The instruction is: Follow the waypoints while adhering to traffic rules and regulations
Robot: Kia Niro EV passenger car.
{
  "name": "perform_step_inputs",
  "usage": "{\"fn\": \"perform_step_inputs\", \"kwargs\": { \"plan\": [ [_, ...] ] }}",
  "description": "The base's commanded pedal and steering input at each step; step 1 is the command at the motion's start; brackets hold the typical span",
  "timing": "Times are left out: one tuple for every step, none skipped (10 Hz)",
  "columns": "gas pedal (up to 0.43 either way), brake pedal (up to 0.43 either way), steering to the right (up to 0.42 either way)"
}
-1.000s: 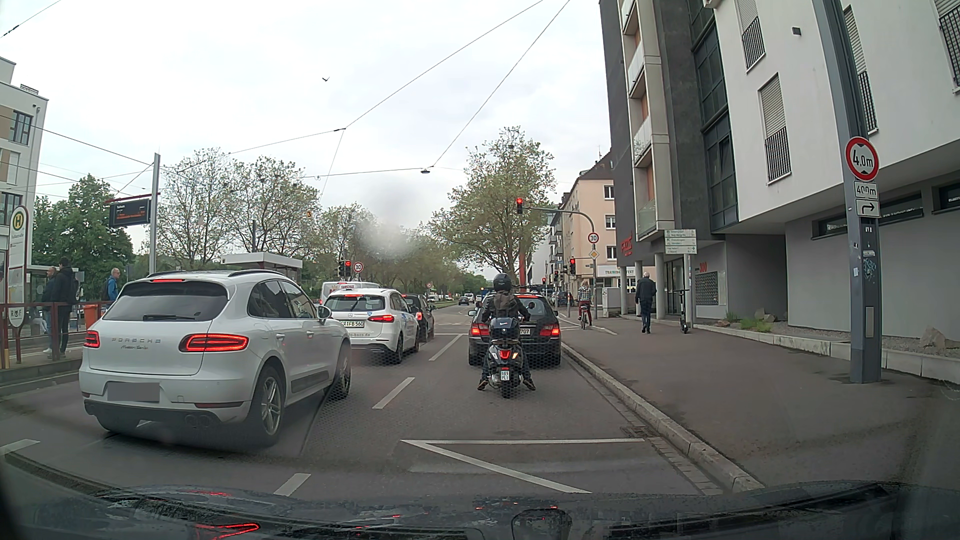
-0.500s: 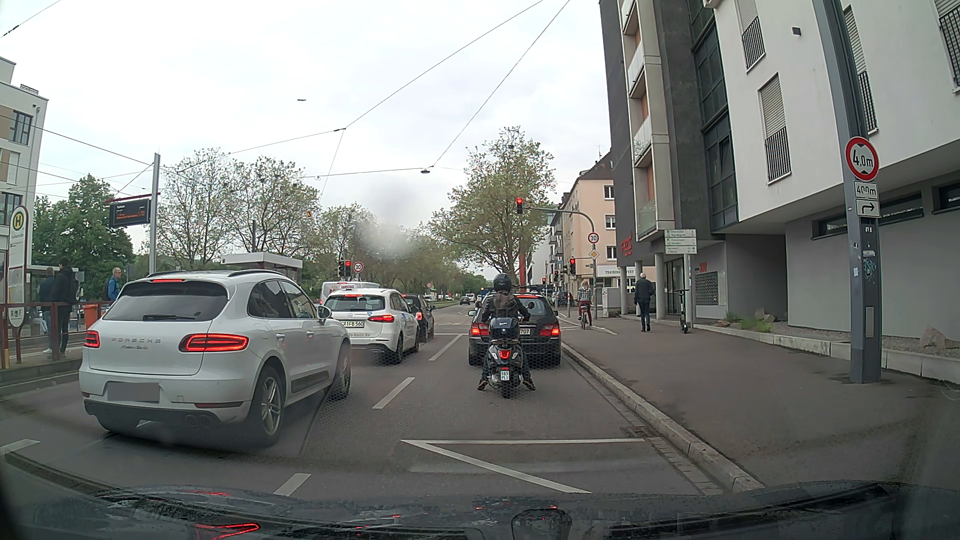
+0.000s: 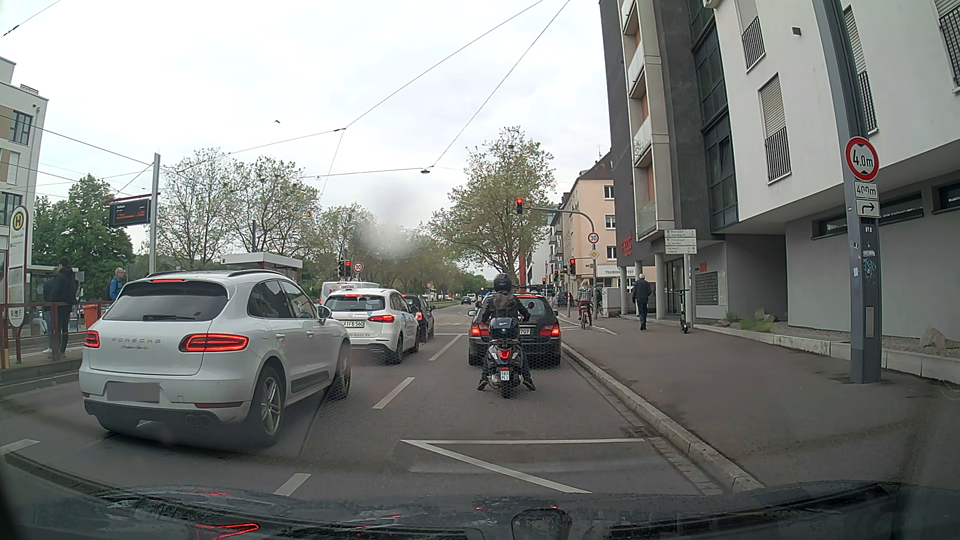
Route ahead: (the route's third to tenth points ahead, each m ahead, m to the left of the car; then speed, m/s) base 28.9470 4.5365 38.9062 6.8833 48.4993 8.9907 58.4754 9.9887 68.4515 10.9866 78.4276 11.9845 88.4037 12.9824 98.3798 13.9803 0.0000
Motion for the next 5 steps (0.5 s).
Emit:
{"fn": "perform_step_inputs", "kwargs": {
  "plan": [
    [0.000,0.171,-0.008],
    [0.000,0.171,-0.008],
    [0.000,0.171,-0.008],
    [0.000,0.171,-0.008],
    [0.000,0.171,-0.008]
  ]
}}
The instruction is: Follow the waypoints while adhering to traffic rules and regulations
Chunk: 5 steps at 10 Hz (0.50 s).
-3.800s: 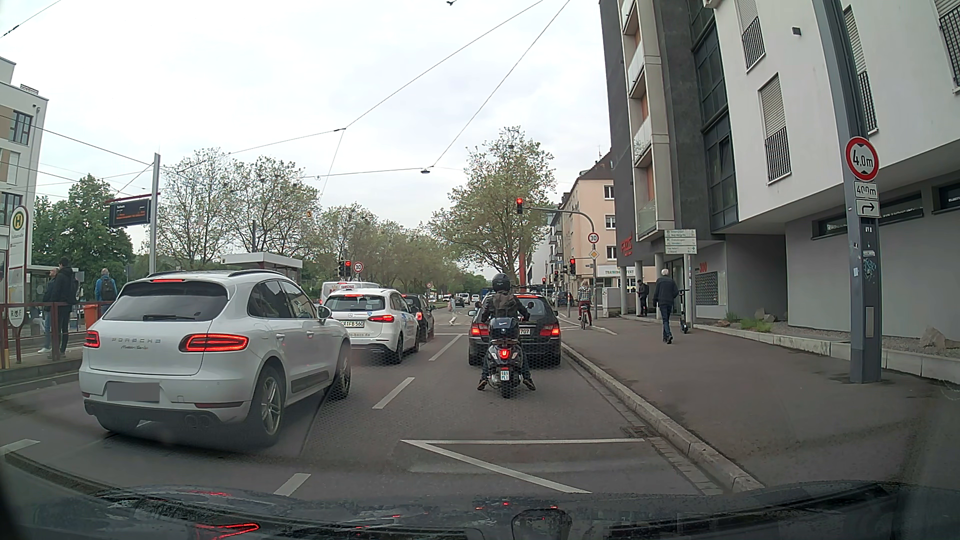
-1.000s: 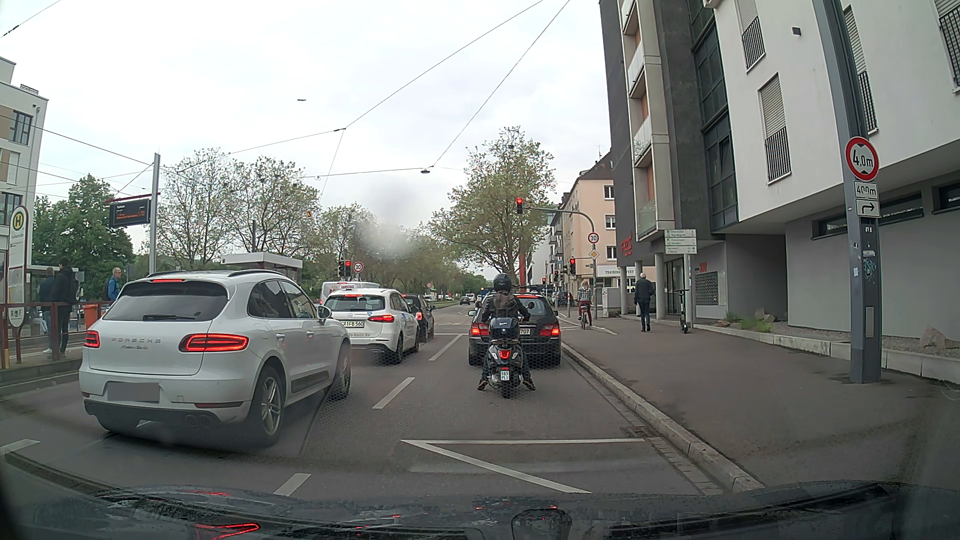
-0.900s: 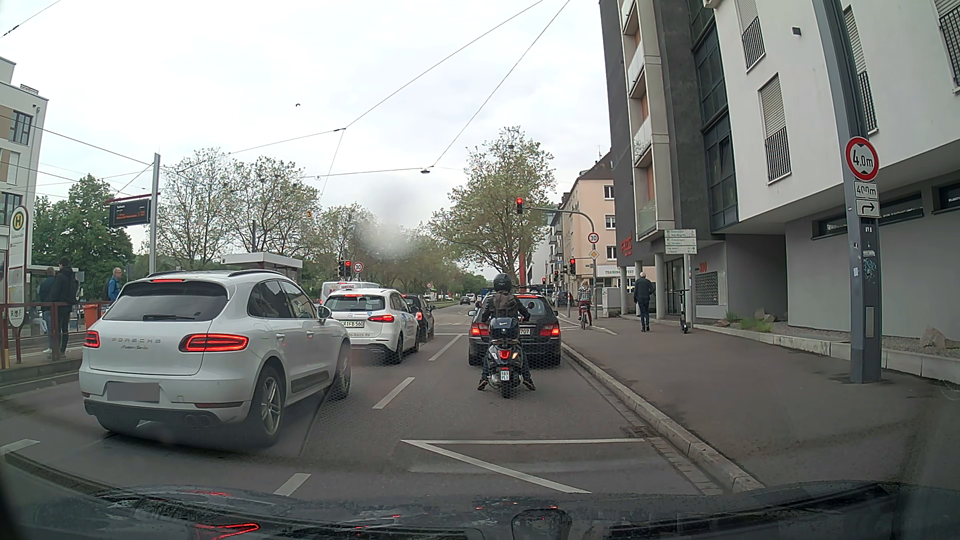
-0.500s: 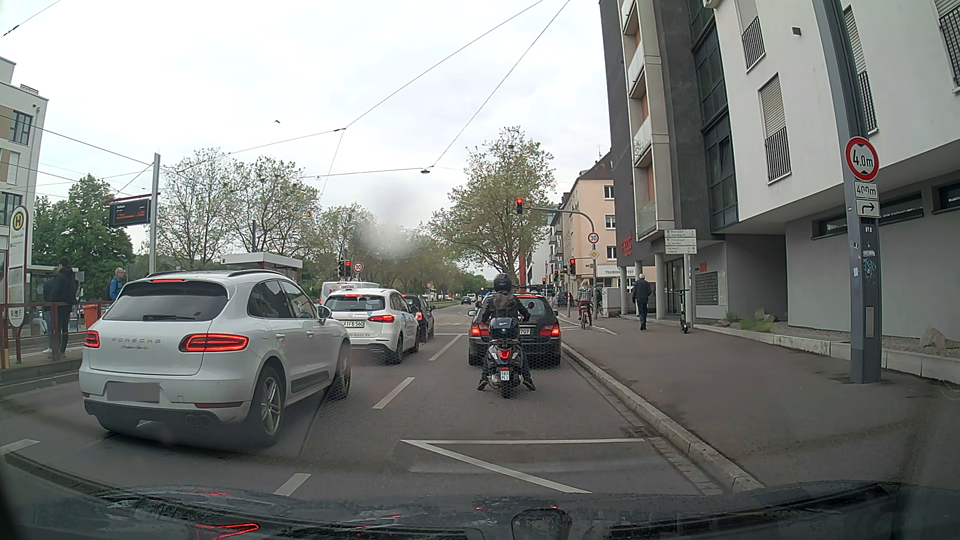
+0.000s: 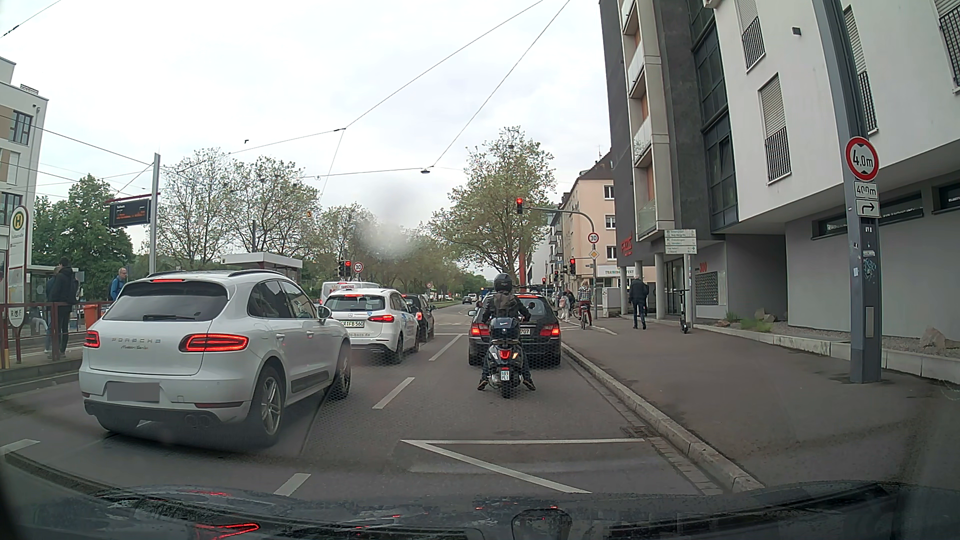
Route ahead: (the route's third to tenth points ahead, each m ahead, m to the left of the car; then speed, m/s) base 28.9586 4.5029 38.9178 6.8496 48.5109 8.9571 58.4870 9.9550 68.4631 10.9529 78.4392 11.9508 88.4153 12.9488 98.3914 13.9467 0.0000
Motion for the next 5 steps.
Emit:
{"fn": "perform_step_inputs", "kwargs": {
  "plan": [
    [0.000,0.165,-0.008],
    [0.000,0.171,-0.008],
    [0.000,0.171,-0.008],
    [0.000,0.171,-0.008],
    [0.000,0.171,-0.008]
  ]
}}
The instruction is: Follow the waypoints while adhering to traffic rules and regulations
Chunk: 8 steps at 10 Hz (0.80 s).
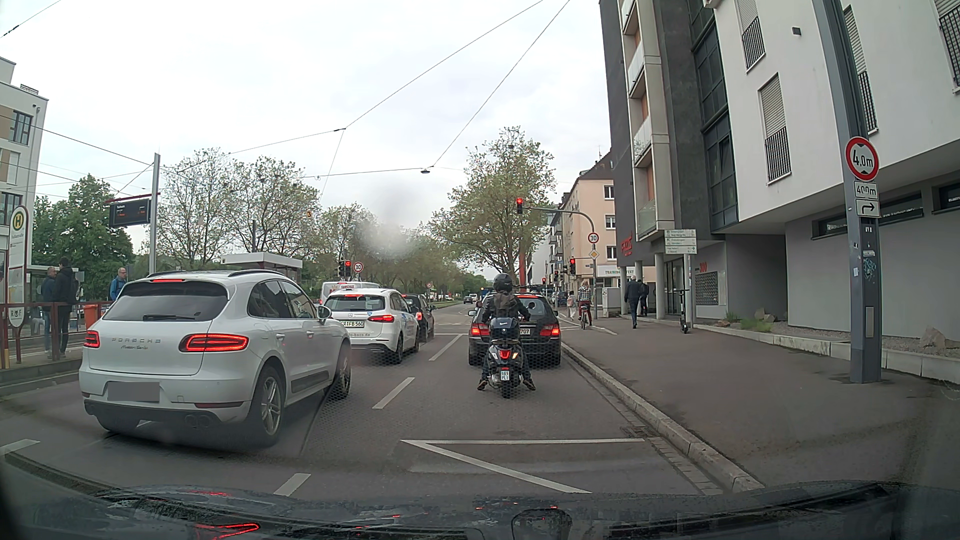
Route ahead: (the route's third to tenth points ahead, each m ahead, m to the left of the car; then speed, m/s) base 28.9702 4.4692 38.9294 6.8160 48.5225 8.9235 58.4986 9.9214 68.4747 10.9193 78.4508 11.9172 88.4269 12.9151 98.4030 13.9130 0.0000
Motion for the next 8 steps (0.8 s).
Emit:
{"fn": "perform_step_inputs", "kwargs": {
  "plan": [
    [0.000,0.171,-0.008],
    [0.000,0.171,-0.008],
    [0.000,0.171,-0.008],
    [0.000,0.171,-0.008],
    [0.000,0.165,-0.008],
    [0.000,0.171,-0.008],
    [0.000,0.171,-0.008],
    [0.000,0.171,-0.008]
  ]
}}
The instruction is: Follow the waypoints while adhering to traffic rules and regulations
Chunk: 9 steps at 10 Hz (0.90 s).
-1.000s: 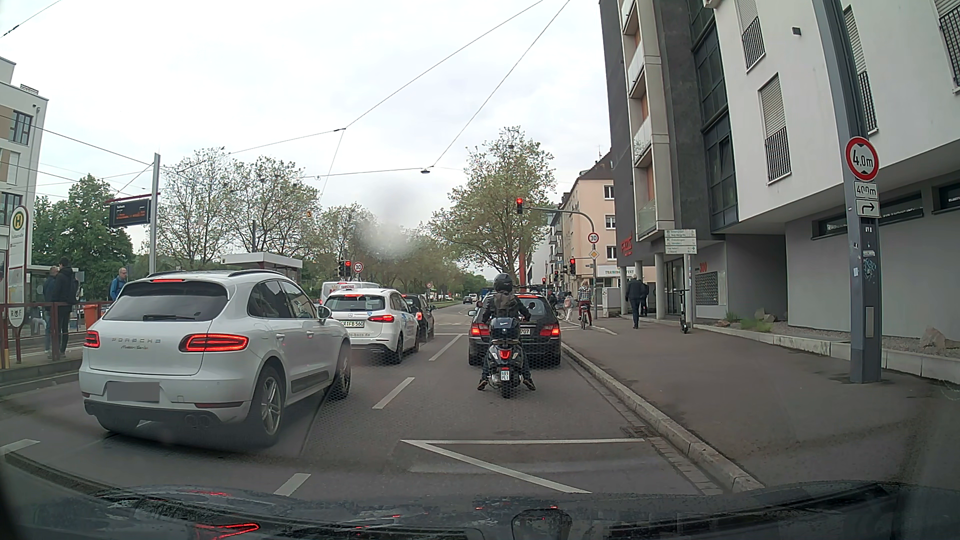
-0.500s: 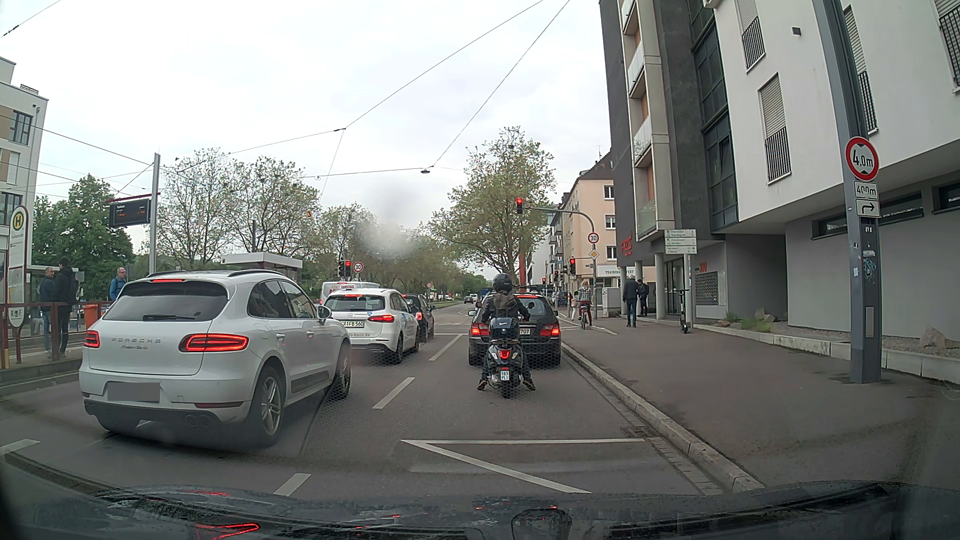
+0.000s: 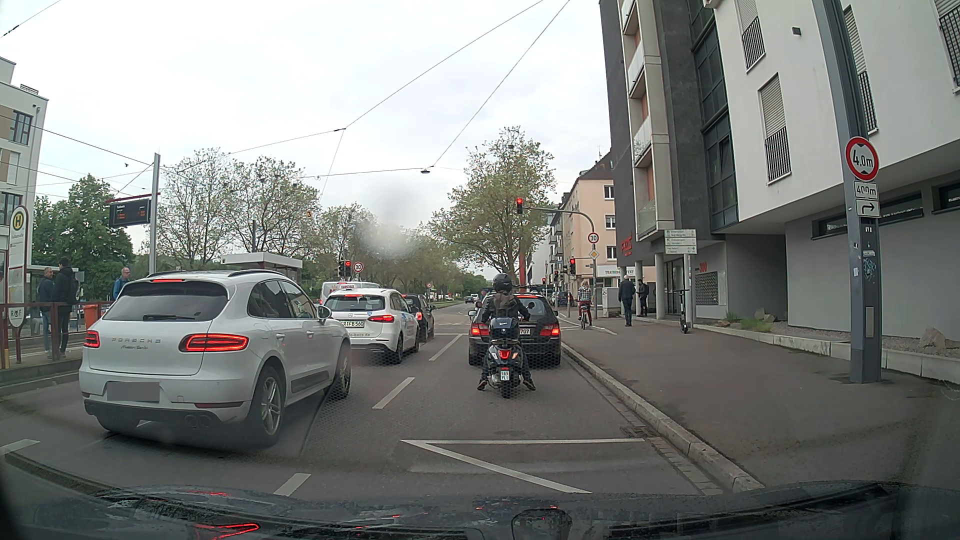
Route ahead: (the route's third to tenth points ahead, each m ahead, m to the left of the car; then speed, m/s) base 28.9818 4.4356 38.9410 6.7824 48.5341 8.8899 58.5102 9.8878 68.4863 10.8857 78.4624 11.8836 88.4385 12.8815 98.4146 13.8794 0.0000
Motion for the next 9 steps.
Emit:
{"fn": "perform_step_inputs", "kwargs": {
  "plan": [
    [0.000,0.171,-0.008],
    [0.000,0.171,-0.008],
    [0.000,0.171,-0.008],
    [0.000,0.171,-0.008],
    [0.000,0.171,-0.008],
    [0.000,0.171,-0.008],
    [0.000,0.171,-0.008],
    [0.000,0.171,-0.008],
    [0.000,0.171,-0.008]
  ]
}}
